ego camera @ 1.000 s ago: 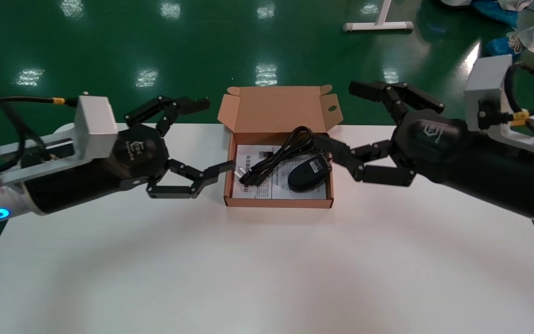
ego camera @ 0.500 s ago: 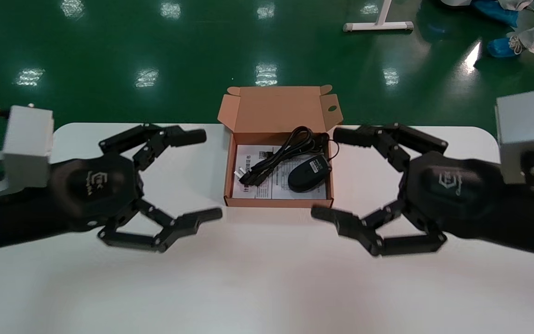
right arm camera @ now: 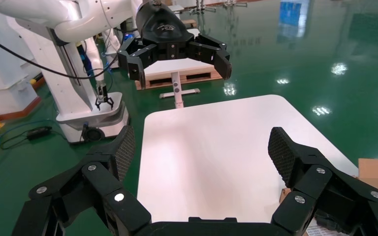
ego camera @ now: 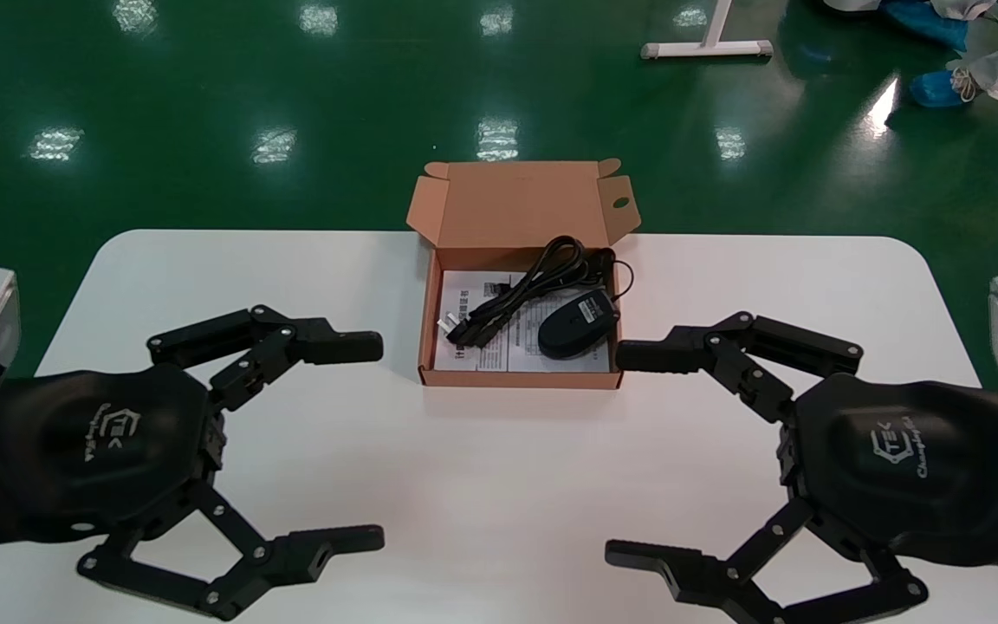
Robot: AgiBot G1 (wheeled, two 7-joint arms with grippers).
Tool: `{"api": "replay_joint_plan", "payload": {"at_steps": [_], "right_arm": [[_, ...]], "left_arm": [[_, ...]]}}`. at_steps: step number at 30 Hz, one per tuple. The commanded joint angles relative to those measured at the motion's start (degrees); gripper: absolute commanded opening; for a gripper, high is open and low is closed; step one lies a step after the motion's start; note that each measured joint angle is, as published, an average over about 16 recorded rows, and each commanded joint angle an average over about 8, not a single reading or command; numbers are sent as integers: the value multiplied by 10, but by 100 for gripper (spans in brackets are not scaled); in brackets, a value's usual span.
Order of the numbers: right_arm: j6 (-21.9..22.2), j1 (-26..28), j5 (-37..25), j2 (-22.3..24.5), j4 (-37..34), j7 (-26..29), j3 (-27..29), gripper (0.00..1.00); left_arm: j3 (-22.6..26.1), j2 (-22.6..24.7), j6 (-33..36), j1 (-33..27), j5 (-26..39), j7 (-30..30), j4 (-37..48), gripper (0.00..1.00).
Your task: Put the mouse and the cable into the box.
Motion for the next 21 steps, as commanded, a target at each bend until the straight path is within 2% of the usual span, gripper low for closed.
{"api": "replay_joint_plan", "payload": {"at_steps": [1,21], "right_arm": [[-11,0,4,4,2,3,-1,100],[2,0,-1,-1,0,0,0,100]], "left_arm": [[0,-6,6,2,-4,-9,-8,100],[0,1,-2,0,1,1,2,100]]}}
